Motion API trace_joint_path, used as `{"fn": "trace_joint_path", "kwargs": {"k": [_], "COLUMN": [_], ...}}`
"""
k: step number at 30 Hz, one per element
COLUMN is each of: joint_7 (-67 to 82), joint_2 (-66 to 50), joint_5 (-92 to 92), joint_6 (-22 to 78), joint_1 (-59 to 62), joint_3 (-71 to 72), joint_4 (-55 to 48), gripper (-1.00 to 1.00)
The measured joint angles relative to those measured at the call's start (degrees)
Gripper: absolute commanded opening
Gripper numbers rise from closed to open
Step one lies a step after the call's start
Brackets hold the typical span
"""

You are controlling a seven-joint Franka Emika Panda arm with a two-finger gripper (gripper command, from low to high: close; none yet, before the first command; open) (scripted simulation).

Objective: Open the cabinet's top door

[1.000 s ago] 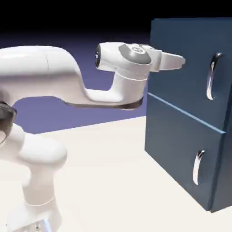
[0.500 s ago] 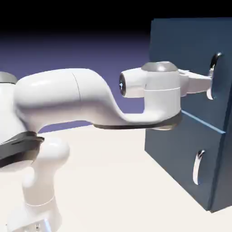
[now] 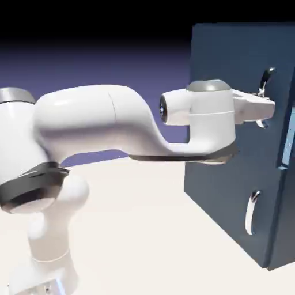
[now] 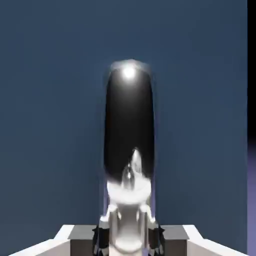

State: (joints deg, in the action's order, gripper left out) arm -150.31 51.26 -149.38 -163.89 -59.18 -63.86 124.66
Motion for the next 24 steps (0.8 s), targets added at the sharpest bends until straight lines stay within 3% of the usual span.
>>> {"fn": "trace_joint_path", "kwargs": {"k": [14,24], "joint_7": [4.6,11.1], "joint_2": [7.9,19.0], "joint_5": [18.8,40.8], "joint_6": [16.9,30.7], "joint_1": [28.0,37.6], "joint_3": [26.5,47.3], "joint_4": [25.2,38.0], "gripper": [-1.00,-1.00]}}
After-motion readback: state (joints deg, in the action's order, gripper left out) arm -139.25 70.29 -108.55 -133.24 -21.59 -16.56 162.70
